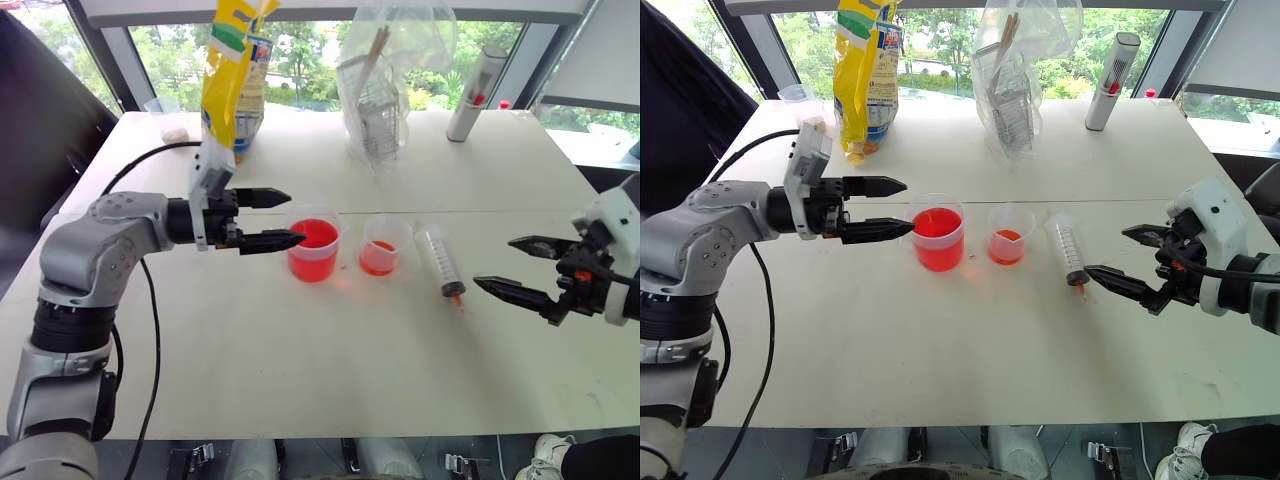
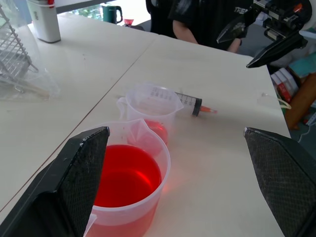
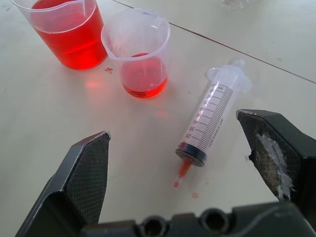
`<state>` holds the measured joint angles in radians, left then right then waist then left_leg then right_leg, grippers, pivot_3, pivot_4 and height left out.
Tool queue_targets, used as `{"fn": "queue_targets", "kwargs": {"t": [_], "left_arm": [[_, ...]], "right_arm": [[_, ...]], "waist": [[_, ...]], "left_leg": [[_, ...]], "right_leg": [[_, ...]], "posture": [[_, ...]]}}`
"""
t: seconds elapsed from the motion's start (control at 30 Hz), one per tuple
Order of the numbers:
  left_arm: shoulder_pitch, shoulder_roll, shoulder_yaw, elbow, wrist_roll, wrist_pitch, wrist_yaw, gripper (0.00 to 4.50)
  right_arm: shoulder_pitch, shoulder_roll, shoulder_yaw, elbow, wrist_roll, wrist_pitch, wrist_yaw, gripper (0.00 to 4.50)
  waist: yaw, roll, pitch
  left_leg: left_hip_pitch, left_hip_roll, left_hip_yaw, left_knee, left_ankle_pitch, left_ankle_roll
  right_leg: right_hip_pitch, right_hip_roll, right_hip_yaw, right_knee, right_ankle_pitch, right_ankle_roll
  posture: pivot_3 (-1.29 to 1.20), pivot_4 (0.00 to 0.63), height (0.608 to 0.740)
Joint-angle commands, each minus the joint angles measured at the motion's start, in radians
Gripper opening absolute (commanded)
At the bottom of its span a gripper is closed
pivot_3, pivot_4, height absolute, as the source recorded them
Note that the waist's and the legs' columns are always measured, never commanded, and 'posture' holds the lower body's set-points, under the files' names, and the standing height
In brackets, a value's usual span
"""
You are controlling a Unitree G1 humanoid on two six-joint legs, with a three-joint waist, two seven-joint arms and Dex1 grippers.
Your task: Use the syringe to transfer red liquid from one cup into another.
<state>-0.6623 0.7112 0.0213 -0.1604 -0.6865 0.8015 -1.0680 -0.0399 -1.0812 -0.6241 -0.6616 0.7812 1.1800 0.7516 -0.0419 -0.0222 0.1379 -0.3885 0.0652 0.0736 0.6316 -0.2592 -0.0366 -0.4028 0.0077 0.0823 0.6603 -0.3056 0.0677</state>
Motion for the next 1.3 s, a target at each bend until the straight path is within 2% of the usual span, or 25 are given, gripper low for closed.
{"fn": "queue_targets", "kwargs": {"t": [0.03,0.47,0.7,0.87,1.07,1.3], "left_arm": [[-0.027,0.009,0.025,-0.009,-0.012,-0.004,-0.001,4.5],[-0.074,-0.006,0.001,0.042,-0.018,-0.01,-0.038,4.5],[-0.12,-0.005,-0.029,0.088,0.013,-0.038,-0.09,4.5],[-0.155,-0.02,-0.05,0.133,0.039,-0.068,-0.12,4.5],[-0.217,-0.059,-0.064,0.205,0.071,-0.102,-0.148,4.5],[-0.245,-0.108,-0.086,0.249,0.101,-0.144,-0.171,4.5]], "right_arm": [[-0.002,0.001,-0.014,-0.018,0.01,-0.013,-0.01,4.48],[0.055,0.004,-0.08,-0.061,0.034,0.044,-0.044,4.48],[0.022,0.011,-0.069,-0.092,0.076,0.098,-0.103,4.48],[-0.054,0.007,-0.029,-0.085,0.125,0.172,-0.168,4.48],[-0.262,0.02,0.141,0.016,0.141,0.287,-0.271,4.48],[-0.611,0.129,0.453,0.369,0.0,0.429,-0.391,4.48]], "waist": [[0.0,0.0,0.0],[0.0,0.0,0.0],[0.001,0.0,0.0],[0.0,0.0,0.0],[-0.002,0.0,0.0],[-0.002,0.001,0.0]], "left_leg": [[0.0,0.0,0.0,0.0,0.0,0.0],[0.0,0.0,0.0,0.0,0.0,0.0],[0.0,0.0,0.0,0.0,0.0,0.0],[0.0,0.0,0.0,0.0,0.0,0.0],[0.0,0.0,0.0,0.0,0.0,0.0],[-0.001,0.0,0.001,0.0,0.0,0.0]], "right_leg": [[0.0,0.0,0.0,0.0,0.0,0.0],[0.0,0.0,0.0,0.0,0.0,0.0],[0.0,0.0,0.0,0.0,0.0,0.0],[0.0,0.0,0.0,0.0,0.0,0.0],[0.0,0.0,0.0,0.0,0.0,0.0],[-0.002,0.0,0.002,0.001,0.0,-0.001]], "posture": [[0.0,0.15,0.739],[0.0,0.15,0.739],[0.0,0.15,0.739],[0.0,0.15,0.739],[0.0,0.15,0.739],[0.0,0.15,0.739]]}}
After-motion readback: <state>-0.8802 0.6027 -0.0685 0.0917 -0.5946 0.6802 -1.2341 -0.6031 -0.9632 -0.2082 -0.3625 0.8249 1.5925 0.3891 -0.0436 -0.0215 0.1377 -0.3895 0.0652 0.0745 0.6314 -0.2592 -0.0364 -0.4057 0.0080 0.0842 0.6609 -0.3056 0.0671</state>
